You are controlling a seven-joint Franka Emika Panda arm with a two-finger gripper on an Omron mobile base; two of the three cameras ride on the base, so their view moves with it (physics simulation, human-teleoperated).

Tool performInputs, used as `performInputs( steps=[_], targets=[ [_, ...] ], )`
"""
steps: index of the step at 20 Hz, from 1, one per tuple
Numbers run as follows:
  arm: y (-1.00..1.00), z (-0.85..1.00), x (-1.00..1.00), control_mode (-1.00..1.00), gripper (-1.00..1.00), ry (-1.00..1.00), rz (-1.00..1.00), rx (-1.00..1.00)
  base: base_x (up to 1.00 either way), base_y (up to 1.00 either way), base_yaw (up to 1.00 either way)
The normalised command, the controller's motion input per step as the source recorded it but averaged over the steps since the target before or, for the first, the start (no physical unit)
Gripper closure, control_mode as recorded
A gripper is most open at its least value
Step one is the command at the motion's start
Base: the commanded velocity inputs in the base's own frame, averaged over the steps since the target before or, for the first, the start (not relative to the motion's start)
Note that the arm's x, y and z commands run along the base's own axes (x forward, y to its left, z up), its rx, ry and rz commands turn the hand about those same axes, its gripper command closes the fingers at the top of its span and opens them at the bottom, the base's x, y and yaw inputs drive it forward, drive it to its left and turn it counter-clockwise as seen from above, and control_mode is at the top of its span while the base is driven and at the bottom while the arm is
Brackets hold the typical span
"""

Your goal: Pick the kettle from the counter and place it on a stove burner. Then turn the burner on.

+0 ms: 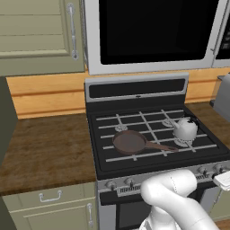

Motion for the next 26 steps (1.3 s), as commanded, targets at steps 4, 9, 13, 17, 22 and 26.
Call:
performInputs(
  steps=[4, 9, 13, 17, 22, 26],
  targets=[
    [0.0, 0.0, 0.0, -1.0, 1.0, 0.0, 0.0, 0.0, 0.0, 0.0, 0.0],
    [0.0, 0.02, 0.0, -1.0, 1.0, -0.22, 0.1, -0.07, 0.0, 0.0, 0.0],
    [0.0, 0.0, 0.0, -1.0, 1.0, -0.49, 0.31, -0.29, 0.0, 0.0, 0.0],
    [0.0, 0.0, 0.0, -1.0, 1.0, -0.48, 0.32, -0.36, 0.0, 0.0, 0.0],
    [0.0, -0.01, 0.0, -1.0, 1.0, -0.39, 0.31, -0.38, 0.0, 0.0, 0.0],
    [0.01, -0.06, 0.0, -1.0, 1.0, -0.25, 0.31, -0.38, 0.0, 0.0, 0.0]
  ],
)
